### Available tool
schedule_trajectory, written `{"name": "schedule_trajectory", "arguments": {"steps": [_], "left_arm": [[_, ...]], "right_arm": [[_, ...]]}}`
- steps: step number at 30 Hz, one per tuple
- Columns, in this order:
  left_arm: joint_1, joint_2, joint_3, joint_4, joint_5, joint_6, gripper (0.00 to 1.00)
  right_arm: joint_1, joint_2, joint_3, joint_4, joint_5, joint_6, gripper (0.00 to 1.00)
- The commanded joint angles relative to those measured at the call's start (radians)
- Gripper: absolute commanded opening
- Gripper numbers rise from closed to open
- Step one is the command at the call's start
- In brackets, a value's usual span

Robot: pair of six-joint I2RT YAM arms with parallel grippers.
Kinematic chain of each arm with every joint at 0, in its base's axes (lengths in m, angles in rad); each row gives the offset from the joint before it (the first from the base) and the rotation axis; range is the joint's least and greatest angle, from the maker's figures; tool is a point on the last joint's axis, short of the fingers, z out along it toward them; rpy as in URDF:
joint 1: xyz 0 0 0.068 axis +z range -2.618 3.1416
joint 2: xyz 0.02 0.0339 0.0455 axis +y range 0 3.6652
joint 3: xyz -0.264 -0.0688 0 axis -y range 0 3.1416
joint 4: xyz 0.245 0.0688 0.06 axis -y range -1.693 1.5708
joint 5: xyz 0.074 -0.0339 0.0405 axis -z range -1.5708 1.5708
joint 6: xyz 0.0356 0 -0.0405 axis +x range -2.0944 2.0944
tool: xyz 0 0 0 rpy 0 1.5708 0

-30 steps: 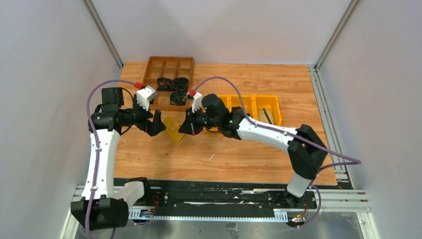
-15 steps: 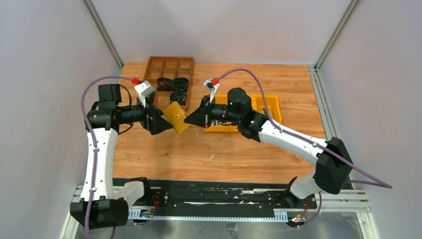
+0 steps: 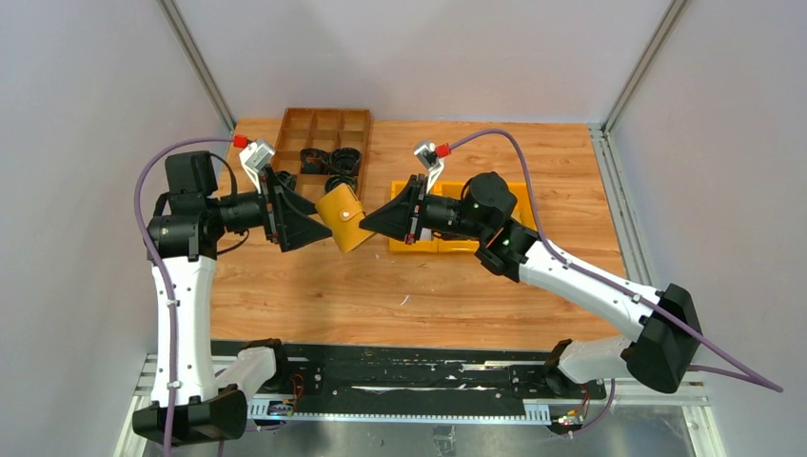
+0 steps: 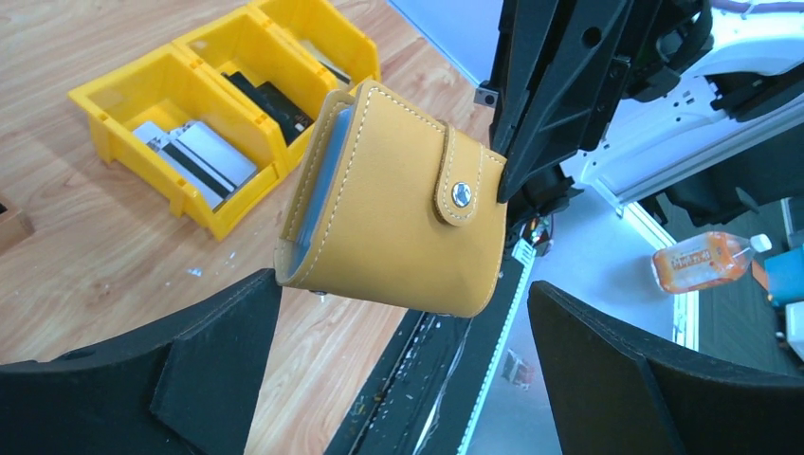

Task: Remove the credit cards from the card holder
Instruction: Open the card holder.

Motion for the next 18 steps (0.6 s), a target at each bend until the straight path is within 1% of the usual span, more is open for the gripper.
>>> {"name": "schedule_trajectory", "arguments": {"steps": [1,4,7,9,11,12,14,16,18], "left_arm": [[-0.001,-0.030,0.023,-0.025,0.067,-0.115,0.99],[0.000,-0.033,0.018,-0.025,0.011,-0.122,1.00],[0.005,-0.025,0.060,-0.020,-0.104,-0.150,1.00],[0.007,-0.023,0.078,0.020,-0.179,-0.201,1.00],[0.010,-0.038,0.070,0.090,-0.215,-0.249,1.00],[0.010,-0.049,0.062,0.132,-0.215,-0.283,1.00],[0.011,-0.085,0.019,0.240,-0.170,-0.376,1.00],[0.010,-0.132,-0.069,0.427,-0.090,-0.543,1.00],[0.011,-0.178,-0.165,0.664,-0.047,-0.750,1.00]], "right_arm": [[-0.003,-0.017,-0.008,0.130,0.041,0.030,0.00],[-0.003,-0.018,-0.009,0.148,0.031,0.038,0.00],[-0.003,-0.037,-0.008,0.123,0.039,0.021,0.00],[-0.003,-0.053,0.002,0.081,0.048,-0.004,0.00],[-0.003,-0.064,0.015,0.042,0.057,-0.031,0.00],[-0.003,-0.067,0.022,0.023,0.067,-0.047,0.00],[-0.003,-0.072,0.025,0.017,0.077,-0.053,0.00],[-0.002,-0.070,0.027,0.036,0.073,-0.042,0.00],[-0.003,-0.064,0.023,0.073,0.067,-0.017,0.00]]}}
